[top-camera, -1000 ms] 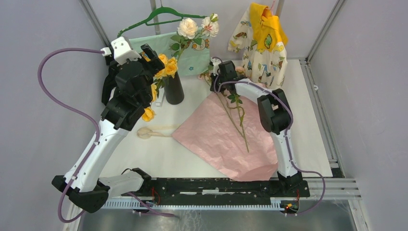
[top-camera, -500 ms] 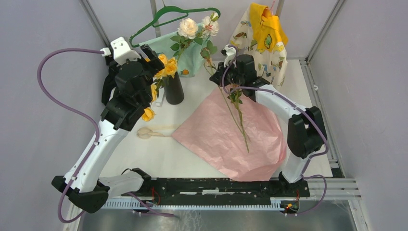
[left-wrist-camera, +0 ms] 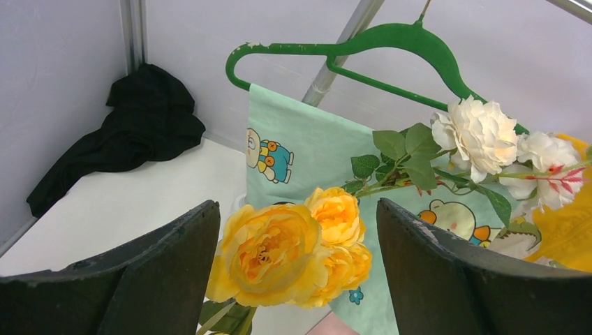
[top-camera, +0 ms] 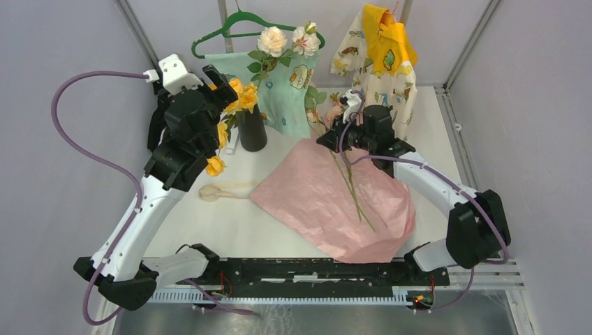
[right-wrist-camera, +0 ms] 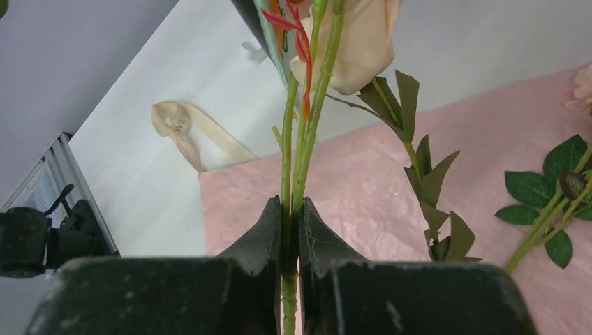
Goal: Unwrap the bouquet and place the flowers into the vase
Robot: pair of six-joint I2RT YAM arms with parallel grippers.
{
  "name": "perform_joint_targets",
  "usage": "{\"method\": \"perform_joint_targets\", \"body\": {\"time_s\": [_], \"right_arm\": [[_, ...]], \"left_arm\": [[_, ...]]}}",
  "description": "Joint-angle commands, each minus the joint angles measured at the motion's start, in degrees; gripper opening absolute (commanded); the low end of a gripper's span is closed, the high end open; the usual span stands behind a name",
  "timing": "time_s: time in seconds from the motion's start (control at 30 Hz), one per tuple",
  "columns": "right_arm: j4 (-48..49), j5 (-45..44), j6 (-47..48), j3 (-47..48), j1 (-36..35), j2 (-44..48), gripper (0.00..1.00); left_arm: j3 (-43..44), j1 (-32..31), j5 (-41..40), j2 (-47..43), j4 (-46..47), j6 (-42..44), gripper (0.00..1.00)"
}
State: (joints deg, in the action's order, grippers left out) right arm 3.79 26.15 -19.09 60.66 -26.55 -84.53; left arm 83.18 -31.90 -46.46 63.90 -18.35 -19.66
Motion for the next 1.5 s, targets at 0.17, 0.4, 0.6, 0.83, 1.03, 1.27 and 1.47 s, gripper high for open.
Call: {"method": "perform_joint_targets", "body": {"time_s": [0.17, 0.4, 0.6, 0.83, 1.03, 1.27, 1.47], "right_arm": [[-2.5, -3.0, 2.9, -3.9, 0.2, 13.4, 0.00], [-12.5, -17.8, 9.7, -2.0, 0.2, 24.5, 0.00], [-7.9, -13.8, 9.7, -0.7, 0.2, 27.8, 0.00], [16.2, -1.4, 0.1, -1.1, 0.2, 22.8, 0.00], [53.1, 7.9, -15.4, 3.6, -0.1, 10.7, 0.00], [85.5, 4.1, -34.7, 22.2, -0.5, -12.2, 0.00], [91.2, -2.1, -43.1, 50.3, -1.6, -34.4, 0.00]], "left_arm": [[0.6, -0.1, -0.2, 1.1, 0.2, -1.0, 0.88], [0.3, 0.0, -1.8, 1.2, 0.2, -1.2, 0.88], [0.6, 0.0, -0.2, 2.9, 0.0, -1.9, 0.88], [0.6, 0.0, -0.2, 2.8, -0.3, -2.2, 0.88], [1.2, 0.0, -0.3, 3.1, -0.8, -2.0, 0.88], [2.0, -0.1, -1.7, 2.1, -1.2, -2.5, 0.88], [2.1, 0.0, -1.3, 0.1, 0.6, 0.2, 0.88]]}}
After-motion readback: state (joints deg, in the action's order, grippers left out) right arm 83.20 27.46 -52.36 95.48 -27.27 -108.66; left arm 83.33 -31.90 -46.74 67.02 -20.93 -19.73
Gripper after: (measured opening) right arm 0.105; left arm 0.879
